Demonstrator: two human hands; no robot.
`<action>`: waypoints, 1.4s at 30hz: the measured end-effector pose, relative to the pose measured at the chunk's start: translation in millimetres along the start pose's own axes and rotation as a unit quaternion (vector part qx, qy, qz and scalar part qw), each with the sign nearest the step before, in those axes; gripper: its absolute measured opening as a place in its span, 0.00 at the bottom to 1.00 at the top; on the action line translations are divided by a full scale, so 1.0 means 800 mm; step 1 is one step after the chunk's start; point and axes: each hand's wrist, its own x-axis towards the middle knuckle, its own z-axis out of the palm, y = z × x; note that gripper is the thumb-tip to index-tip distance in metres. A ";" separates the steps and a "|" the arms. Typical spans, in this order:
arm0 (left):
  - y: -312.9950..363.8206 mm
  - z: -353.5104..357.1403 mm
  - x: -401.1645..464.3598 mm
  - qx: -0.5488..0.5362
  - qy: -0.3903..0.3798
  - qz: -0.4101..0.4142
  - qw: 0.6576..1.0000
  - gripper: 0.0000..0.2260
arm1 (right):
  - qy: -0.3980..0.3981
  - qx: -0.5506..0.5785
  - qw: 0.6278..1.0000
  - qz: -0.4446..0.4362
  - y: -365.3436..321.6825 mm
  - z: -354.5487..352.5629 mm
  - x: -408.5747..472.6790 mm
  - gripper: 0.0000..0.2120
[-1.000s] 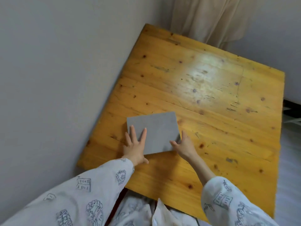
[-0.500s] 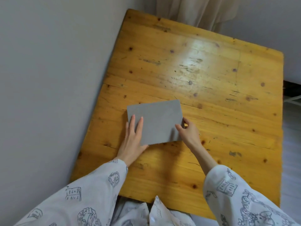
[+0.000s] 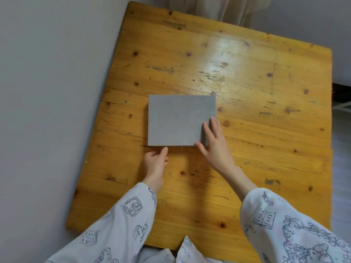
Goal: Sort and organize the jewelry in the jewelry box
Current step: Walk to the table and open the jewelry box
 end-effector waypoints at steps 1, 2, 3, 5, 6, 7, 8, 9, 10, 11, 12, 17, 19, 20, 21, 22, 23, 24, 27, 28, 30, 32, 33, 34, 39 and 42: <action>0.004 0.006 0.001 -0.081 -0.037 -0.046 0.995 0.14 | 0.002 -0.004 1.000 -0.006 0.002 0.001 0.000 0.34; 0.009 0.013 -0.002 -0.157 -0.075 -0.082 0.981 0.09 | 0.004 -0.008 1.000 -0.012 0.004 0.002 -0.001 0.33; 0.013 0.019 -0.005 -0.218 -0.104 -0.112 0.964 0.05 | 0.005 -0.012 1.000 -0.015 0.004 0.003 -0.001 0.33; 0.020 0.028 -0.015 -0.279 -0.135 -0.151 0.939 0.04 | 0.010 -0.016 1.000 -0.016 0.005 0.006 -0.002 0.32; 0.020 0.029 -0.016 -0.289 -0.142 -0.160 0.933 0.05 | 0.012 -0.014 1.000 -0.018 0.005 0.007 -0.003 0.31; 0.019 0.029 -0.015 -0.292 -0.146 -0.164 0.931 0.05 | 0.014 -0.011 1.000 -0.020 0.006 0.008 -0.003 0.31; 0.018 0.027 -0.013 -0.288 -0.149 -0.165 0.931 0.04 | 0.014 -0.008 1.000 -0.024 0.007 0.009 -0.004 0.31; 0.016 0.025 -0.010 -0.283 -0.154 -0.165 0.932 0.04 | 0.014 -0.005 1.000 -0.027 0.008 0.009 -0.004 0.31; 0.014 0.023 -0.007 -0.270 -0.156 -0.162 0.936 0.03 | 0.012 -0.003 0.999 -0.030 0.010 0.010 -0.005 0.32; 0.012 0.023 -0.003 -0.251 -0.157 -0.155 0.942 0.03 | 0.012 -0.002 0.999 -0.034 0.011 0.011 -0.005 0.33; 0.011 0.023 -0.002 -0.226 -0.158 -0.145 0.950 0.02 | 0.010 -0.004 0.999 -0.037 0.013 0.011 -0.006 0.34; 0.005 0.024 -0.004 -0.124 -0.131 -0.081 0.980 0.02 | 0.037 -0.012 0.998 -0.040 0.014 0.020 -0.011 0.35; 0.009 0.021 -0.008 -0.051 -0.134 -0.043 0.989 0.03 | 0.054 -0.006 0.998 -0.040 0.015 0.024 -0.012 0.34; 0.013 0.019 -0.010 0.010 -0.140 -0.015 0.990 0.05 | 0.061 0.000 0.997 -0.043 0.017 0.025 -0.011 0.34; 0.016 0.017 -0.012 0.092 -0.142 0.028 0.985 0.07 | 0.069 0.009 0.997 -0.045 0.020 0.026 -0.011 0.34; 0.018 0.013 -0.015 0.188 -0.132 0.091 0.969 0.10 | 0.078 0.018 0.996 -0.046 0.024 0.027 -0.011 0.35; 0.018 0.007 -0.015 0.281 -0.098 0.174 0.939 0.11 | 0.086 0.030 0.995 -0.045 0.028 0.027 -0.010 0.36; 0.018 -0.001 -0.016 0.355 -0.043 0.264 0.896 0.11 | 0.093 0.042 0.994 -0.044 0.031 0.029 -0.011 0.38; 0.015 -0.029 -0.001 0.381 0.061 0.457 0.801 0.18 | 0.102 0.103 0.989 -0.027 0.041 0.040 -0.009 0.43; 0.013 -0.036 0.013 0.381 0.055 0.463 0.798 0.26 | 0.105 0.138 0.985 -0.009 0.043 0.044 -0.008 0.45; 0.009 -0.043 0.041 0.371 0.002 0.408 0.834 0.40 | 0.115 0.204 0.972 0.020 0.047 0.050 -0.006 0.44; 0.003 -0.044 0.062 0.324 -0.044 0.387 0.862 0.41 | 0.130 0.243 0.961 0.028 0.048 0.052 -0.008 0.42; -0.001 -0.044 0.068 0.301 -0.048 0.400 0.865 0.40 | 0.141 0.254 0.956 0.028 0.049 0.052 -0.009 0.41; -0.003 -0.044 0.069 0.280 -0.049 0.417 0.863 0.39 | 0.153 0.259 0.953 0.023 0.048 0.050 -0.010 0.40; 0.019 -0.037 0.061 0.180 -0.031 0.492 0.851 0.39 | 0.243 0.255 0.935 -0.045 0.040 0.024 0.005 0.37; 0.046 -0.024 0.063 0.133 -0.023 0.549 0.825 0.35 | 0.318 0.280 0.903 -0.076 0.029 0.001 0.033 0.28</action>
